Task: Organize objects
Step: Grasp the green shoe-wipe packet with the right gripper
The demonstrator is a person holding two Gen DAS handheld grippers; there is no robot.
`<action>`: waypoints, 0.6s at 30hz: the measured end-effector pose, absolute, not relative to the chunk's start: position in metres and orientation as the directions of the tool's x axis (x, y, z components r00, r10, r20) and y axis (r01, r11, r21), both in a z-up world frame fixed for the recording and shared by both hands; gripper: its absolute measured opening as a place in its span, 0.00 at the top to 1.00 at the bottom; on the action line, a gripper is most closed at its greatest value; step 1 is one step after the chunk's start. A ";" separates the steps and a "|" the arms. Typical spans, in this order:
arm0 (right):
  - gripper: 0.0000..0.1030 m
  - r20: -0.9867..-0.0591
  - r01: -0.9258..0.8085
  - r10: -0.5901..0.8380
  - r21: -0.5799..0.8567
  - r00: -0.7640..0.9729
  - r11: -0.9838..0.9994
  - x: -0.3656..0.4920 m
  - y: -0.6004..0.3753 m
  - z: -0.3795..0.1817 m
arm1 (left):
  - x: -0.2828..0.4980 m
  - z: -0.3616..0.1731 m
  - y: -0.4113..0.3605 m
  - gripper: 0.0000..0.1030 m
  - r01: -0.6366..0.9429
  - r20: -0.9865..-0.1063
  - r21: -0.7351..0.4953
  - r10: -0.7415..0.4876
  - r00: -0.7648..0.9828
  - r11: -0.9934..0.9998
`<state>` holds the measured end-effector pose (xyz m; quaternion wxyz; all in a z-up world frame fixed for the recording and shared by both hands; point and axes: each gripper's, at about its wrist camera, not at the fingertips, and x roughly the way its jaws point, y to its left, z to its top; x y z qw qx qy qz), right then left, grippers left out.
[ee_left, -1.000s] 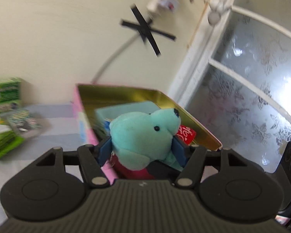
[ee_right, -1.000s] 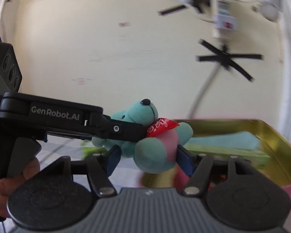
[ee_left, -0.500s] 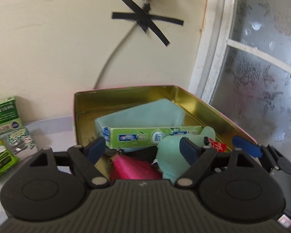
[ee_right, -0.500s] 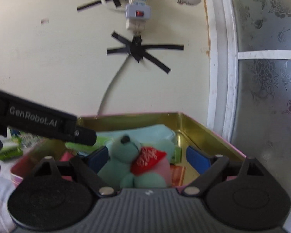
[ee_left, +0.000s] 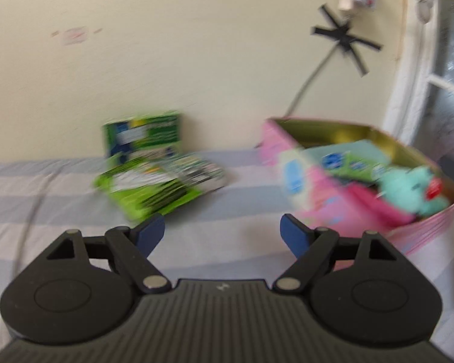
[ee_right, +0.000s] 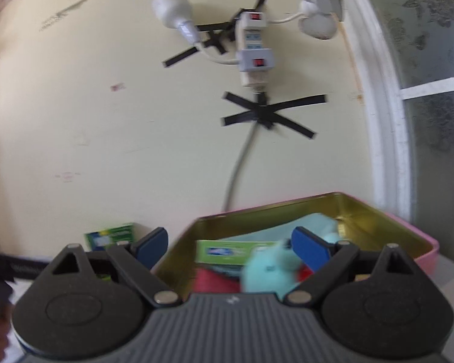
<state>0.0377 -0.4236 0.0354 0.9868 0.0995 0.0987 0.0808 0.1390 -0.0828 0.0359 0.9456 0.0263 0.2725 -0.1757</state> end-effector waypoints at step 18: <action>0.12 -0.514 -0.270 0.245 0.026 0.822 0.963 0.188 -0.199 -0.007 | 0.170 0.001 0.063 0.16 0.123 -0.590 -0.110 -0.164 0.790 0.986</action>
